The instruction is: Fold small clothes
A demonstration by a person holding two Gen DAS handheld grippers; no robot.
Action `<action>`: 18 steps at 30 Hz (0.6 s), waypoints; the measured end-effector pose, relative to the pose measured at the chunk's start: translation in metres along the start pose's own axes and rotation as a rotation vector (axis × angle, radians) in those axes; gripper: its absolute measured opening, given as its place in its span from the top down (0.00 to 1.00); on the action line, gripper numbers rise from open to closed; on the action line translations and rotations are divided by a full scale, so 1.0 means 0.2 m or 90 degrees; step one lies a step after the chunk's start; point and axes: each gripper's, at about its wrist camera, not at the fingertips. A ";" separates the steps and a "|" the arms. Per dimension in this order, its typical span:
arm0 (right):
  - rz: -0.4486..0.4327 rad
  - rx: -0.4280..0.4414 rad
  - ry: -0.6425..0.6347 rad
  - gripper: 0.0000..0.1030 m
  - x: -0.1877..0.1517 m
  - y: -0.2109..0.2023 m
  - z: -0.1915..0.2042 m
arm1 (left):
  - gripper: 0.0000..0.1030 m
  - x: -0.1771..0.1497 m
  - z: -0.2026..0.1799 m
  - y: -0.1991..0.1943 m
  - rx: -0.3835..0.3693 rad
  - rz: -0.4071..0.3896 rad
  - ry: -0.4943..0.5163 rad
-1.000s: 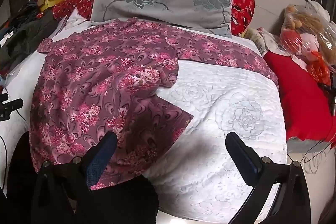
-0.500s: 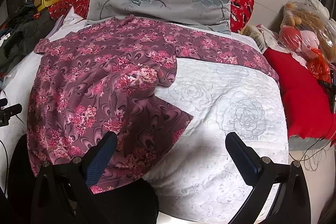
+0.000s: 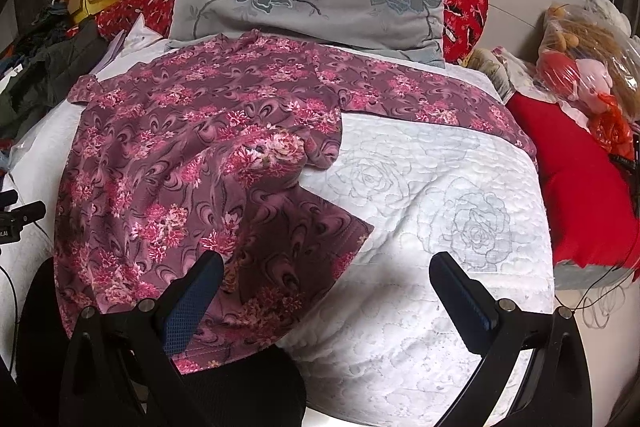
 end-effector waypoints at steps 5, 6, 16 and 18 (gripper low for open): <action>-0.003 0.003 0.004 0.00 -0.01 -0.02 -0.01 | 0.00 0.00 -0.01 -0.03 0.001 -0.010 0.006; -0.004 0.004 0.004 0.00 -0.01 -0.02 -0.01 | 0.00 0.00 -0.01 -0.04 0.001 -0.012 0.006; -0.013 0.011 0.005 0.00 -0.02 -0.05 -0.02 | 0.00 0.01 -0.02 -0.08 0.000 -0.023 0.006; -0.013 0.011 0.005 0.00 -0.02 -0.05 -0.02 | 0.00 0.01 -0.02 -0.08 0.001 -0.024 0.006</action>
Point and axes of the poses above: each gripper's, at about its wrist camera, not at the fingertips, and y roughly the way its jaws point, z to its left, x to its top, and after that the axes turned 3 degrees about -z, right-handed
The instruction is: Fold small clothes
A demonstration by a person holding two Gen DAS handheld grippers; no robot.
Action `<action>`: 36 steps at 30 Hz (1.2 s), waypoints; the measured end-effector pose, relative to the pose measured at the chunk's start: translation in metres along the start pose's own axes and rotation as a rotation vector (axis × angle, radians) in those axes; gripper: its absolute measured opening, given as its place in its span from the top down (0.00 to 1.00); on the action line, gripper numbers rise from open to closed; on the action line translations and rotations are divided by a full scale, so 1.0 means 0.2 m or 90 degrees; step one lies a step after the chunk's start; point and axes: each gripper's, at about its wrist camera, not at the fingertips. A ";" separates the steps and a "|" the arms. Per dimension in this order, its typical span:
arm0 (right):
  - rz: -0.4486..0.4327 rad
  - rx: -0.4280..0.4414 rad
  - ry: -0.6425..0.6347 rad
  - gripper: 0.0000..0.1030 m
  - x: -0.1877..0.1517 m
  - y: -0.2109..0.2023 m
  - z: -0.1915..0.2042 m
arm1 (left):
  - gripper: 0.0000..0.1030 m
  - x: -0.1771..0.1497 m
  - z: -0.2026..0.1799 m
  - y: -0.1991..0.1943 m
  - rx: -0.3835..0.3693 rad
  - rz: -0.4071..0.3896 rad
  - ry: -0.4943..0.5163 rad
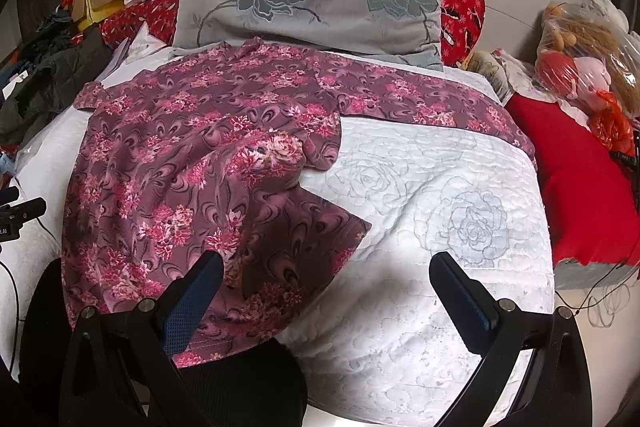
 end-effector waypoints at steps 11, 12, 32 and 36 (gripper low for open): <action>0.000 0.001 0.000 0.00 0.00 0.00 0.00 | 0.00 0.00 0.00 0.00 0.001 0.002 0.000; 0.000 0.001 0.000 0.00 0.00 0.00 0.00 | 0.00 0.00 0.00 0.00 0.001 0.002 0.000; 0.004 0.003 0.013 0.00 0.00 0.02 -0.03 | 0.00 0.00 0.02 0.06 -0.008 0.025 -0.015; 0.005 0.004 0.023 0.00 0.00 0.03 -0.05 | 0.00 0.00 0.02 0.08 -0.010 0.031 -0.019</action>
Point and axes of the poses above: each gripper's, at about its wrist camera, not at the fingertips, and y roughly the way its jaws point, z to its left, x to its top, and after that the axes turned 3 degrees about -z, right-handed
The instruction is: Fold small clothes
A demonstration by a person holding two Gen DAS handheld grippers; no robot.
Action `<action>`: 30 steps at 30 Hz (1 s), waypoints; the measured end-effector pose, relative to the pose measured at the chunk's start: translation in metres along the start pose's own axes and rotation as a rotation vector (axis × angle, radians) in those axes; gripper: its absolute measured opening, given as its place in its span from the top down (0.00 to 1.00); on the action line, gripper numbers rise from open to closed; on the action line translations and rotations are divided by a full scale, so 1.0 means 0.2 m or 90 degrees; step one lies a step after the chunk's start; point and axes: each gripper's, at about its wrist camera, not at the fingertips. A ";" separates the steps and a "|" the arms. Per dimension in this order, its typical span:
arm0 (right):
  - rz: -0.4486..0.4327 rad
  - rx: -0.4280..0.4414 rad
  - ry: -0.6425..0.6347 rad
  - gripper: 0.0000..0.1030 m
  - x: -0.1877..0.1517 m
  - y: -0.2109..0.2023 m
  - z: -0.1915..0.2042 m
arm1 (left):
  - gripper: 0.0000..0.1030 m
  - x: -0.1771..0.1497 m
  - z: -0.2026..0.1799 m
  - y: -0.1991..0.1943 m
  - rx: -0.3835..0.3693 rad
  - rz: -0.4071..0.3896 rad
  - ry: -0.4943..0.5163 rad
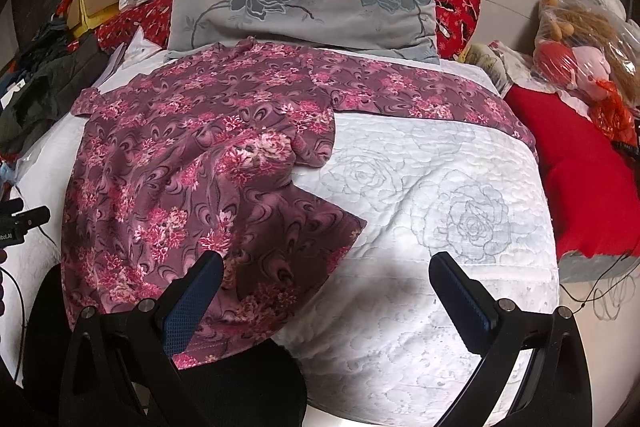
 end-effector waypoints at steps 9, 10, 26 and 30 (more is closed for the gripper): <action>0.010 -0.003 0.004 0.00 0.01 0.04 -0.02 | 0.00 0.02 0.01 0.05 -0.002 0.013 -0.003; 0.011 -0.004 0.005 0.00 0.01 0.05 -0.03 | 0.00 0.03 0.03 0.06 -0.004 0.020 -0.010; 0.068 -0.018 0.014 0.01 0.02 0.28 -0.10 | 0.00 0.01 0.12 0.37 -0.074 0.192 -0.109; 0.090 -0.033 0.000 0.03 0.01 0.39 -0.08 | 0.06 -0.01 0.02 0.44 -0.117 0.245 -0.111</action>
Point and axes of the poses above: each gripper's, at about its wrist camera, not at the fingertips, and y roughly the way its jaws point, z to its left, x to its top, and after that the axes turned 3 degrees about -z, right-handed
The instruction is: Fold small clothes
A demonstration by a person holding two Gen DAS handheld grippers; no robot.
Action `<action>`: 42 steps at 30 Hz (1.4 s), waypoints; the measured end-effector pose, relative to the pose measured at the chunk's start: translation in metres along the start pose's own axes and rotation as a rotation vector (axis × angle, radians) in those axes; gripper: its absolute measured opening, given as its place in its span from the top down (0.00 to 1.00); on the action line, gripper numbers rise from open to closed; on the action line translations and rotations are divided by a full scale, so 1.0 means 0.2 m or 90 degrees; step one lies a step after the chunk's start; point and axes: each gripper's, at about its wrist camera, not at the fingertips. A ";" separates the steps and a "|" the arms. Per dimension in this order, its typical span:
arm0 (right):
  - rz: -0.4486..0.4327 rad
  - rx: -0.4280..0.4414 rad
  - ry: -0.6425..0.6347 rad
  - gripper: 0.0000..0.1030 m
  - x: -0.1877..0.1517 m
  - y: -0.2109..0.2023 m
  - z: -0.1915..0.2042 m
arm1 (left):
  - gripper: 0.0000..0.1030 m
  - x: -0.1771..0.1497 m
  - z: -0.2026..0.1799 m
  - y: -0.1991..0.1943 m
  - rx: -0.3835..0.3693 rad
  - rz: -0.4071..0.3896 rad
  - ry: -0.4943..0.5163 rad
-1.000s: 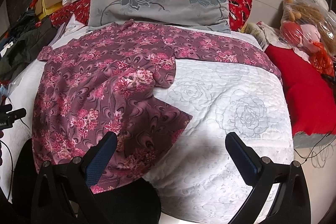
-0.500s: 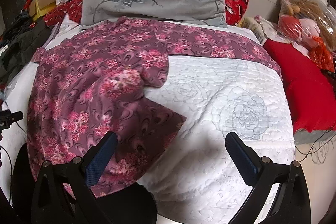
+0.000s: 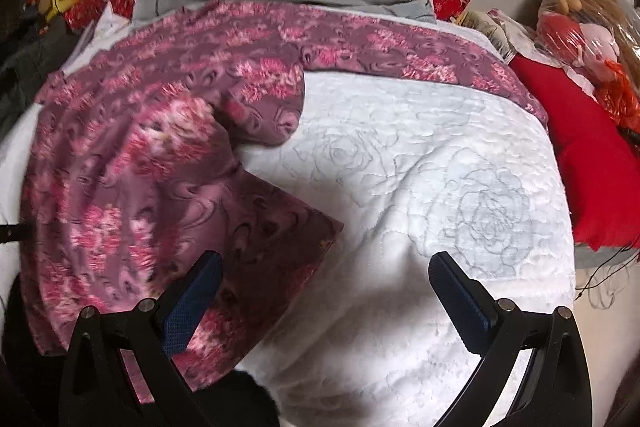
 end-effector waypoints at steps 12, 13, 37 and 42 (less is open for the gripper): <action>-0.067 0.169 0.075 0.95 -0.02 -0.33 -0.11 | 0.96 0.01 0.10 -0.32 -0.110 -0.009 -0.036; -0.076 0.185 0.087 0.95 -0.04 -0.40 -0.13 | 0.96 0.01 0.15 -0.41 -0.134 -0.018 -0.052; -0.033 0.163 0.135 0.46 0.14 -0.25 -0.19 | 0.55 0.19 0.18 -0.35 -0.068 -0.047 -0.038; -0.003 0.138 0.146 0.47 0.39 0.11 -0.05 | 0.55 0.37 -0.02 -0.20 -0.057 -0.034 0.004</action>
Point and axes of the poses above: each gripper's, at about its wrist camera, not at the fingertips, and y roughly the way its jaws point, z to its left, x to its top, and after that the axes turned 3 degrees about -z, right-handed
